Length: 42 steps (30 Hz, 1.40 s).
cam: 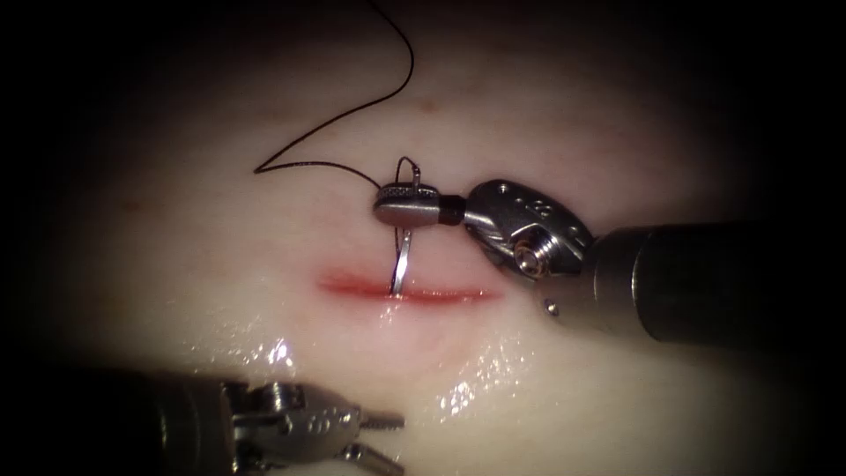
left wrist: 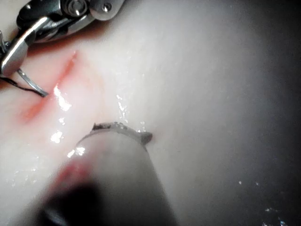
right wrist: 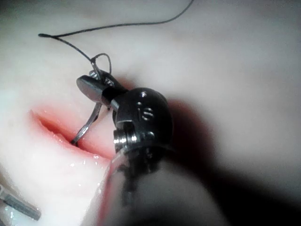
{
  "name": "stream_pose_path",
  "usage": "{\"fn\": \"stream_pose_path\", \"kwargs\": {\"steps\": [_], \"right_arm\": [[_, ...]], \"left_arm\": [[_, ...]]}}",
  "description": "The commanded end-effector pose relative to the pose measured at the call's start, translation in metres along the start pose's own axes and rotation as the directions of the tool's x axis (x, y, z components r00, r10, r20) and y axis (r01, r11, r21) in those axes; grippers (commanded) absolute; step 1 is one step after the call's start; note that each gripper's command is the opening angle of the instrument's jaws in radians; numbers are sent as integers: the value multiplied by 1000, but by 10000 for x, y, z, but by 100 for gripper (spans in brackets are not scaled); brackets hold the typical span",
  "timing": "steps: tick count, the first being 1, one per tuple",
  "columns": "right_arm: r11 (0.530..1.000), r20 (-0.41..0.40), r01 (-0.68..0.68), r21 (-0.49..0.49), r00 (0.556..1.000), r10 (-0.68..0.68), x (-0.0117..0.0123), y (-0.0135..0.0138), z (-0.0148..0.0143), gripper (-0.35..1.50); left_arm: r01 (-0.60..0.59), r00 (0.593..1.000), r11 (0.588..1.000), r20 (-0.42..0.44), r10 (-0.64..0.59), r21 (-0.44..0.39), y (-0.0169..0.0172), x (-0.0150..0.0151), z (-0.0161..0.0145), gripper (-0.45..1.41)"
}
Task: Wound Closure
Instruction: Place needle into skin below incision with right holder
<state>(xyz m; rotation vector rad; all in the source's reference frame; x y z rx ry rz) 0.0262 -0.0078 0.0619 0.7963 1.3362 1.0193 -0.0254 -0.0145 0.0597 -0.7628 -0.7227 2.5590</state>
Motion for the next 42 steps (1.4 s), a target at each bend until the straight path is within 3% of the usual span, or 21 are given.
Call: {"fn": "stream_pose_path", "kwargs": {"steps": [1, 19, 42], "right_arm": [[998, 0, -40, 41, 999, 40, -3, 1, 11, -35], [963, -8, -139, 233, 989, 144, 2, -19, 32, -35], [930, 68, -292, 221, 956, 284, -18, -44, 29, -35]], "left_arm": [[-1, 1000, 1000, 0, 1, -2, 2, -1, 9, 19], [-5, 1000, 1000, -1, 5, -8, 0, -3, 10, 19], [-10, 1000, 1000, 0, 10, -11, 1, -8, 8, 19]]}}
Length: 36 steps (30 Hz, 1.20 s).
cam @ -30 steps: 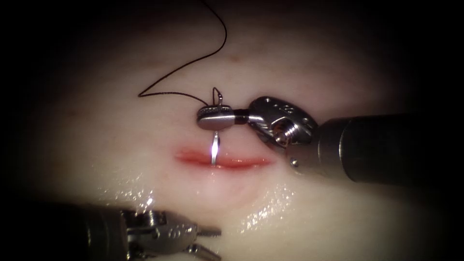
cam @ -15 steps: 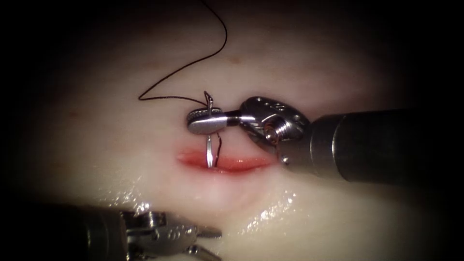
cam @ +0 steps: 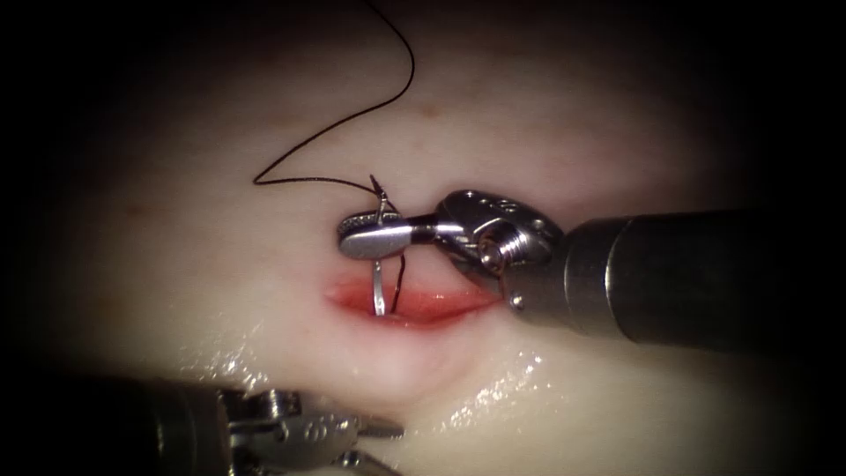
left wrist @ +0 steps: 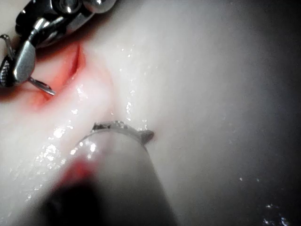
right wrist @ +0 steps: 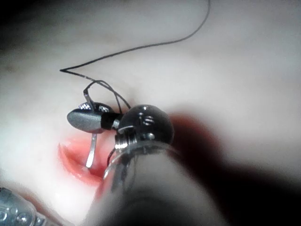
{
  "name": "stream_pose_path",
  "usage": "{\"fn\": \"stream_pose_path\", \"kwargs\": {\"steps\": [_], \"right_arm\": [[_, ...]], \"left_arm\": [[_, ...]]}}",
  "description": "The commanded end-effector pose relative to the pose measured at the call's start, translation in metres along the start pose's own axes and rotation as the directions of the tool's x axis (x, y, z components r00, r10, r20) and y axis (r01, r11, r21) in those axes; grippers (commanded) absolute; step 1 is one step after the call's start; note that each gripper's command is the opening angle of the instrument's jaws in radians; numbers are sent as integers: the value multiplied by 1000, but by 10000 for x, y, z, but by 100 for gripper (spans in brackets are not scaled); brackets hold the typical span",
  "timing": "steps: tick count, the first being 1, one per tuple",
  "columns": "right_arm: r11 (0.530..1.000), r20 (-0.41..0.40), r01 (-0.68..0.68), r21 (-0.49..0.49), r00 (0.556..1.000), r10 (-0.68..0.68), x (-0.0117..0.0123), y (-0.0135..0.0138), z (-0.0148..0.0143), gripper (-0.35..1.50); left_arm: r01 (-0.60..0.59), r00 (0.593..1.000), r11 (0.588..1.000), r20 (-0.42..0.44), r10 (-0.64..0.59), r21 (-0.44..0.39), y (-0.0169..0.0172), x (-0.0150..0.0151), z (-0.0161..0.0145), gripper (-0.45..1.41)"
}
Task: Wound Closure
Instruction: Place needle into skin below incision with right holder
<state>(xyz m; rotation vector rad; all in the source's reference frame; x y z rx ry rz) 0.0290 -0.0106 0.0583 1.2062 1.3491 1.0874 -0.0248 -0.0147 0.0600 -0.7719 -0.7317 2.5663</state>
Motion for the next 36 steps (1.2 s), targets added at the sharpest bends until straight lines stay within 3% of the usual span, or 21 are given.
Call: {"fn": "stream_pose_path", "kwargs": {"steps": [1, 17, 36], "right_arm": [[1000, 5, 1, 2, 1000, -1, -4, 5, 6, -35], [989, 41, -151, 3, 988, 150, -28, -3, 2, -35], [916, 65, -397, 59, 917, 394, -59, -17, 4, -35]], "left_arm": [[0, 1000, 1000, 0, 0, -3, 2, -1, 8, 19], [-2, 1000, 1000, 1, 2, -4, 3, -3, 7, 19], [-4, 1000, 1000, 1, 4, -6, 2, -3, 6, 17]]}}
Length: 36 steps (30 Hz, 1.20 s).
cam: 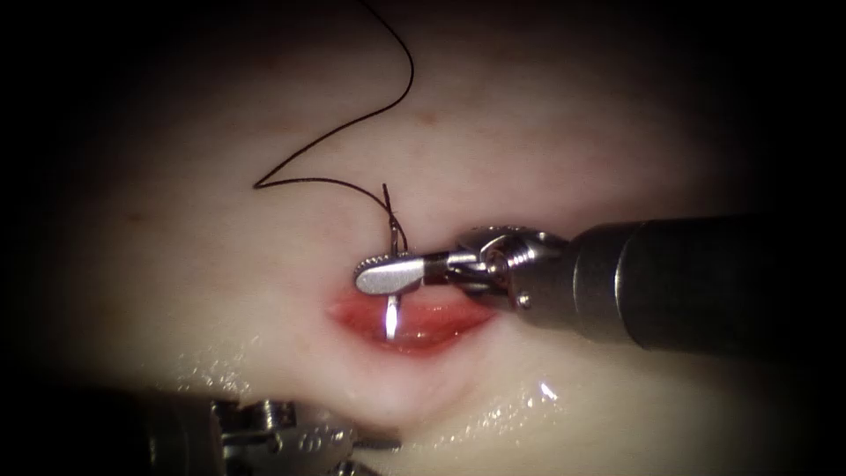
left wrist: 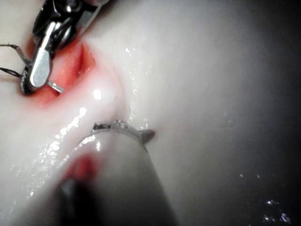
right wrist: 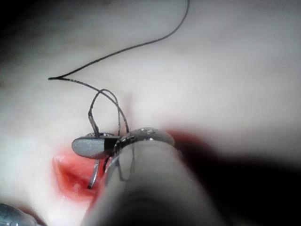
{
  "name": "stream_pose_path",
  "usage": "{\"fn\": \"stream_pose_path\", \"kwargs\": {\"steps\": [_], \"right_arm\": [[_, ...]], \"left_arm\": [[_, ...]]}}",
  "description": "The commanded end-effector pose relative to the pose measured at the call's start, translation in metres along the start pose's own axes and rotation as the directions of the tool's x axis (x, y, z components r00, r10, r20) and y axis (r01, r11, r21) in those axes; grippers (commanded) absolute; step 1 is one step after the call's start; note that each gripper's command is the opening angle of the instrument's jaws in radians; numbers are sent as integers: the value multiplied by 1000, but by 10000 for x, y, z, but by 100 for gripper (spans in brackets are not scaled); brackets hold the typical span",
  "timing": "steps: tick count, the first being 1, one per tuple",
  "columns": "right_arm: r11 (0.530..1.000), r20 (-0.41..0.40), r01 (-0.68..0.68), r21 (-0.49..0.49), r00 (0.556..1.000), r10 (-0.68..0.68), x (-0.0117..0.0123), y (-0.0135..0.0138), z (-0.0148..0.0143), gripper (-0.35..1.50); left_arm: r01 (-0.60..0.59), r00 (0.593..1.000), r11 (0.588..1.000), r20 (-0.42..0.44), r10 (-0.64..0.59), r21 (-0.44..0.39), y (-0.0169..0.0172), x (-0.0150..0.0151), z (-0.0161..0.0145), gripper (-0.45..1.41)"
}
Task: Wound Closure
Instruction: Place needle into skin below incision with right holder, then grasp needle with left jaws and pull through skin
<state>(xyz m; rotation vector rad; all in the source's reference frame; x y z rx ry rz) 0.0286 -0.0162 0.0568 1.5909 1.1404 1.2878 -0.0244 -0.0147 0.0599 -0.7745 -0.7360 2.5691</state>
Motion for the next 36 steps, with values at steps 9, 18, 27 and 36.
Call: {"fn": "stream_pose_path", "kwargs": {"steps": [9, 18, 27, 36], "right_arm": [[998, 15, -34, 47, 999, 33, -19, -1, 12, -35], [998, -15, -36, 49, 999, 37, -22, -3, 14, -35], [996, -196, 91, -9, 976, -91, 17, 7, -4, 111], [979, -193, 189, -82, 960, -202, 41, 7, -61, 91]], "left_arm": [[-1, 1000, 1000, 0, 1, -3, 2, -2, 8, 17], [-1, 1000, 1000, 0, 1, -3, 2, -2, 8, 15], [-28, 1000, 1000, 1, 28, -12, 12, 1, -1, 15], [-99, 992, 994, -69, 103, 52, 28, 10, -56, 15]]}}
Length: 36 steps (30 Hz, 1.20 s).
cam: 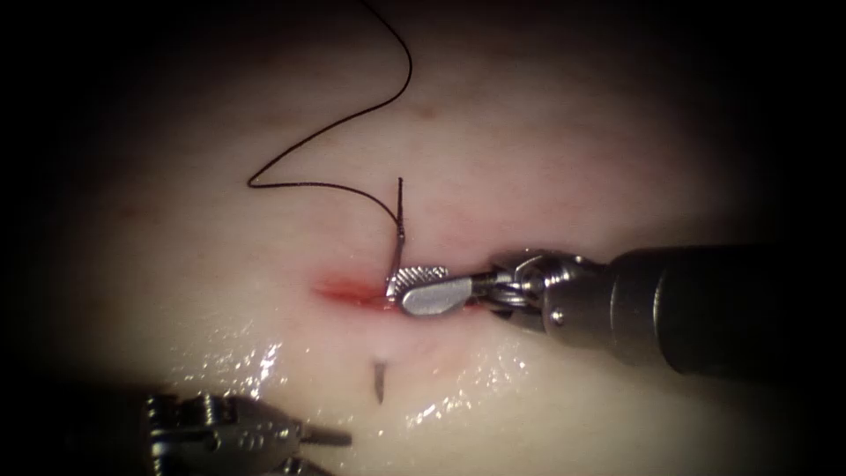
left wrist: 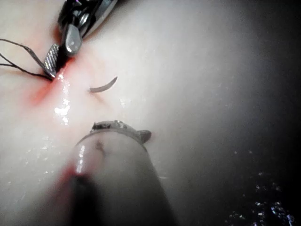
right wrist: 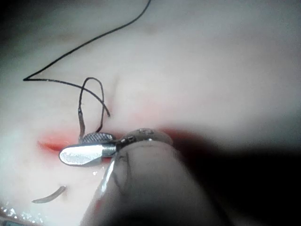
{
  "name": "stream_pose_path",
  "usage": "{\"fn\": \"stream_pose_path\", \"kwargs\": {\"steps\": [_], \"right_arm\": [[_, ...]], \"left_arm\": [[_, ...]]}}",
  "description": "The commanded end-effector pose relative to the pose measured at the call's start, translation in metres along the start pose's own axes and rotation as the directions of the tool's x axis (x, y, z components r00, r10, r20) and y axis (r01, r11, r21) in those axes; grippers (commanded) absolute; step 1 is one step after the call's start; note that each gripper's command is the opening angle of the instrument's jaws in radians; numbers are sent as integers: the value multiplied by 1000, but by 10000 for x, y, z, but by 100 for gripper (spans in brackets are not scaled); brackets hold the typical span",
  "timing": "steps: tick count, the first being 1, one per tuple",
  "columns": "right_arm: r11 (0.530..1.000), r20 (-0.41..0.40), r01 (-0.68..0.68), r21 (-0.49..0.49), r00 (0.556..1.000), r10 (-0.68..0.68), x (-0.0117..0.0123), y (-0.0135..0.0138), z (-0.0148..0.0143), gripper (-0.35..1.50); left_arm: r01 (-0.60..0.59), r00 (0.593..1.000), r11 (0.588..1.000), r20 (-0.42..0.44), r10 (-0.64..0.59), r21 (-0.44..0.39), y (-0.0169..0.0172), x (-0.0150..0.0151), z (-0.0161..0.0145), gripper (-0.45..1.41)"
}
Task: Wound Closure
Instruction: Grasp needle with left jaws and pull through skin
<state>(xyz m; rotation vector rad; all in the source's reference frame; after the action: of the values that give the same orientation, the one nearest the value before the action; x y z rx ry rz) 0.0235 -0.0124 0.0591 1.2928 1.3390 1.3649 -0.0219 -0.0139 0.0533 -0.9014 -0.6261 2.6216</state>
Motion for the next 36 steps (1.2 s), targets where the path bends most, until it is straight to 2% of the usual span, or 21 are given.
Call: {"fn": "stream_pose_path", "kwargs": {"steps": [1, 4, 7, 10, 11, 12, 15, 21, 24, 30, 33, 35, 36], "right_arm": [[1000, 9, 17, -12, 1000, -16, 4, 6, -11, 89], [999, 14, 33, -19, 999, -33, 11, 4, -34, 89], [998, 17, 57, -22, 998, -57, 18, -1, -53, 81], [997, 12, 76, -33, 997, -75, 24, -6, -64, 82], [997, 7, 75, -34, 997, -75, 25, -7, -66, 82], [997, 3, 75, -34, 997, -74, 25, -8, -68, 82], [997, 1, 75, -32, 997, -75, 23, -9, -70, 79], [996, -1, 84, -24, 996, -84, 18, -8, -73, 69], [996, -1, 85, -20, 996, -86, 16, -7, -75, 64], [996, -4, 87, -23, 996, -87, 15, -6, -77, 62], [996, -10, 92, -17, 996, -92, 15, -6, -78, 62], [996, -14, 92, -12, 996, -92, 15, -6, -78, 62], [995, -13, 98, -12, 995, -98, 14, -6, -78, 62]], "left_arm": [[-19, 1000, 1000, -24, 19, 10, 2, 2, 3, 15], [-73, 993, 996, -94, 77, 47, 3, 12, -9, 15], [-108, 981, 991, -154, 118, 76, 1, 20, -12, 15], [-155, 963, 982, -205, 174, 104, -6, 25, -5, 36], [-172, 956, 978, -220, 195, 120, -10, 27, 0, 56], [-180, 951, 976, -230, 205, 125, -13, 28, 3, 66], [-178, 933, 971, -286, 217, 157, -26, 32, 12, 83], [-170, 897, 960, -369, 244, 221, -50, 36, 18, 84], [-162, 891, 959, -383, 244, 234, -58, 36, 22, 79], [-176, 879, 959, -404, 255, 223, -66, 37, 41, 41], [-186, 873, 958, -411, 262, 217, -70, 37, 51, 39], [-192, 870, 957, -413, 268, 216, -73, 34, 57, 17], [-195, 869, 957, -415, 270, 214, -75, 33, 58, -3]]}}
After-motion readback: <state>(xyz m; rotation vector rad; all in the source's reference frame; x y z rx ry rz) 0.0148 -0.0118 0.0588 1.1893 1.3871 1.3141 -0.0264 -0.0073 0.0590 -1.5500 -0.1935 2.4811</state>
